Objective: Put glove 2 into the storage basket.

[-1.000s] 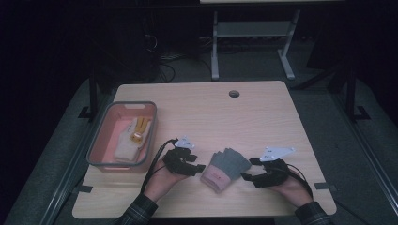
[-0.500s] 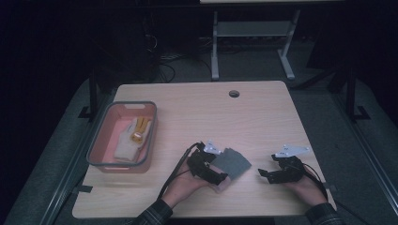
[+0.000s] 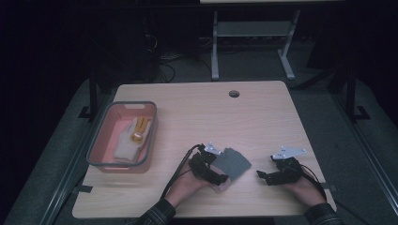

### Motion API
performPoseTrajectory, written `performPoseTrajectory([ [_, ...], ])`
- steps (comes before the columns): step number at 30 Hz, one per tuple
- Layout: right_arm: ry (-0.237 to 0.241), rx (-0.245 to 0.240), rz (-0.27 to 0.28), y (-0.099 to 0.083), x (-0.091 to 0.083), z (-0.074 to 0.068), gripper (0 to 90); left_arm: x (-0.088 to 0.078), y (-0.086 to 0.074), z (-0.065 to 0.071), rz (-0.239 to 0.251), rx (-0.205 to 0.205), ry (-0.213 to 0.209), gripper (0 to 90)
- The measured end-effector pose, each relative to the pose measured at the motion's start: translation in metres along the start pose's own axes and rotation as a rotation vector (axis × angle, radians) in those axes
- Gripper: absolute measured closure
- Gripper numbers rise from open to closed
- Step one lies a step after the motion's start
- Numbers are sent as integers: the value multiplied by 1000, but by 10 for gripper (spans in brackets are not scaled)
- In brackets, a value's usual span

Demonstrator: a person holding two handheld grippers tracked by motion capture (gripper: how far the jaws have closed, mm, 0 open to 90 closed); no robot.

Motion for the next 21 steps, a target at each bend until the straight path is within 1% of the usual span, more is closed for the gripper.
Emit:
performPoseTrajectory([
  [3,3,1,-1,0,0,0,144,0,-1,0,7,-3,3,125],
  [6,3,1,3,0,0,0,144,-1,-2,-2,3,2,8,125],
  [8,4,2,4,0,0,0,143,-2,-2,-2,6,-4,5,125],
  [9,4,2,3,0,0,0,143,-1,-1,-2,23,-16,7,124],
  [10,4,1,4,0,0,0,143,-2,-2,-2,17,-9,3,124],
  [11,5,1,3,-1,0,0,143,-2,-2,-2,26,-20,1,124],
  [13,6,-1,4,-1,0,0,143,-3,-2,-2,24,-31,-4,125],
  [14,7,-2,5,-1,0,0,143,-5,-3,-4,17,-32,-8,125],
  [15,7,-2,4,-1,-1,0,143,-7,-2,-5,28,-45,-11,125],
  [16,8,-4,4,-1,-1,0,143,-10,-4,-8,14,-31,-4,125],
  [17,9,-6,5,-1,-1,0,143,-11,-5,-9,22,-42,-4,125],
  [19,8,-8,6,-1,-1,0,142,-12,-7,-12,22,-57,-17,125],
  [20,9,-8,7,-1,-1,0,141,-11,-9,-12,9,-57,-30,125],
  [21,10,-5,5,-1,-1,0,141,-10,-9,-12,20,-56,-34,125],
])
Point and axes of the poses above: each handheld gripper's, and its own axes: x roughly forward along the jaws, y roughly out of its top, z roughly to its right, the point moved 9 cm from there along x, roughly forward along the jaws, and after that the axes turned 5 degrees about -y, right-handed, at the moved point
